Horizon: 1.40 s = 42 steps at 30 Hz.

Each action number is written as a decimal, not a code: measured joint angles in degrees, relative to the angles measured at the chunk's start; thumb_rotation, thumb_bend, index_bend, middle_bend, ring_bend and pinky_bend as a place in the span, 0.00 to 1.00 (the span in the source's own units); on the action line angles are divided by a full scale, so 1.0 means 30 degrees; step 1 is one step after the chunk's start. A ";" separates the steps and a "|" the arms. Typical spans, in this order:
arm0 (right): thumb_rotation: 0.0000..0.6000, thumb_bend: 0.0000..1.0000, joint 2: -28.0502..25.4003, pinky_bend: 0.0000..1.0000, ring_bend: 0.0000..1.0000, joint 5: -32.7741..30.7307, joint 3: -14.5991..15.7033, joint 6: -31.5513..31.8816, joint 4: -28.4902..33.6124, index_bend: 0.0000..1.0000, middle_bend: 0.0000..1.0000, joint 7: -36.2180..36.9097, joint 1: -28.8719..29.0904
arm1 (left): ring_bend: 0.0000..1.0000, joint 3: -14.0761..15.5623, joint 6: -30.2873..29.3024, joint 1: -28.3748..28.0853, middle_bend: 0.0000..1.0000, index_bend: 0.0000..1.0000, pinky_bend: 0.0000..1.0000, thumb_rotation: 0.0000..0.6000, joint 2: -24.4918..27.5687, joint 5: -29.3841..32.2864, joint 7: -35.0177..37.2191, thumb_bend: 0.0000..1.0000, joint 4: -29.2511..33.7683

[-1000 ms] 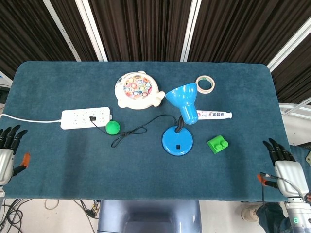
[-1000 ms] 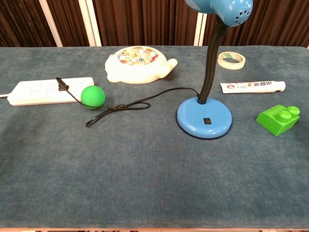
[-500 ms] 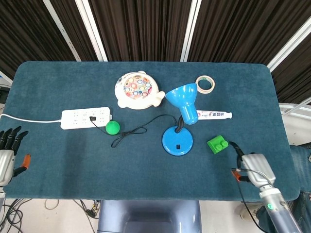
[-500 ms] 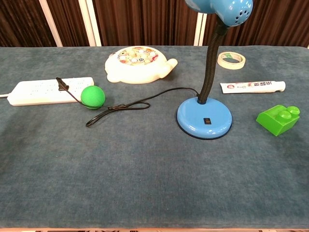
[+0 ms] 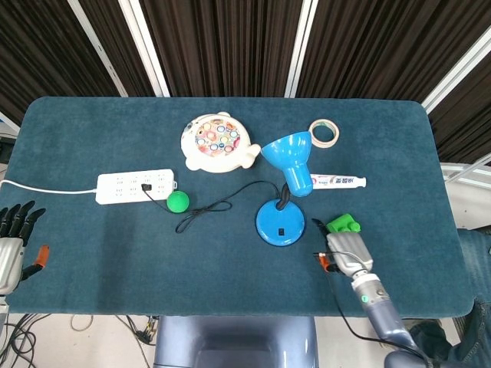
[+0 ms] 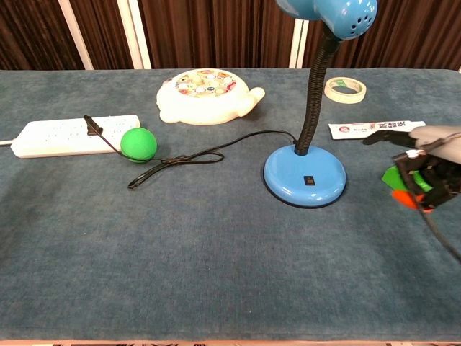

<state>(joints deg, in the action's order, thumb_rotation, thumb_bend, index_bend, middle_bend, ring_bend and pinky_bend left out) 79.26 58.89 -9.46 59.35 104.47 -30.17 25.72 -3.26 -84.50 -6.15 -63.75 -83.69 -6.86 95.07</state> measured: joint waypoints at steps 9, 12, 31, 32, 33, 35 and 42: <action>1.00 0.48 0.1556 0.80 0.78 -0.1794 0.0071 0.0442 0.0370 0.09 0.74 -0.1972 0.1189 | 0.00 -0.0035 -0.0033 0.0039 0.03 0.13 0.00 1.00 -0.0039 0.0130 -0.0057 0.44 -0.0009; 1.00 0.48 0.1867 0.81 0.78 -0.2222 0.0172 0.0515 0.0422 0.09 0.74 -0.2262 0.1496 | 0.00 -0.0038 0.0008 0.0042 0.03 0.13 0.00 1.00 -0.0030 0.0189 -0.0081 0.44 0.0023; 1.00 0.48 0.2930 0.90 0.78 -0.4002 0.0686 0.0560 0.0104 0.09 0.74 -0.3177 0.2944 | 0.00 -0.0027 0.0105 0.0047 0.03 0.13 0.00 1.00 -0.0078 0.0306 -0.0132 0.44 0.0050; 1.00 0.48 0.2974 0.91 0.78 -0.4072 0.0744 0.0586 0.0058 0.09 0.74 -0.3181 0.2978 | 0.00 -0.0029 0.0109 0.0048 0.03 0.13 0.00 1.00 -0.0076 0.0318 -0.0133 0.44 0.0049; 1.00 0.48 0.3006 0.91 0.78 -0.4123 0.0779 0.0612 0.0026 0.09 0.74 -0.3159 0.3001 | 0.00 -0.0030 0.0117 0.0046 0.03 0.13 0.00 1.00 -0.0077 0.0323 -0.0139 0.44 0.0050; 1.00 0.48 0.3061 0.92 0.78 -0.4200 0.0869 0.0646 -0.0048 0.09 0.74 -0.3110 0.3045 | 0.00 -0.0024 0.0116 0.0046 0.03 0.13 0.00 1.00 -0.0078 0.0310 -0.0143 0.44 0.0055; 1.00 0.48 0.3206 0.94 0.78 -0.4389 0.1072 0.0691 -0.0258 0.09 0.74 -0.2992 0.3230 | 0.00 -0.0019 0.0087 0.0062 0.03 0.13 0.00 1.00 -0.0093 0.0299 -0.0158 0.44 0.0044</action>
<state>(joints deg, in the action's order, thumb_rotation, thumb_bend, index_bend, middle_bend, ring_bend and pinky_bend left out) 88.88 45.72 -6.25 61.43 103.69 -39.14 35.41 -3.31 -84.24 -5.97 -64.03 -82.79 -7.33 95.20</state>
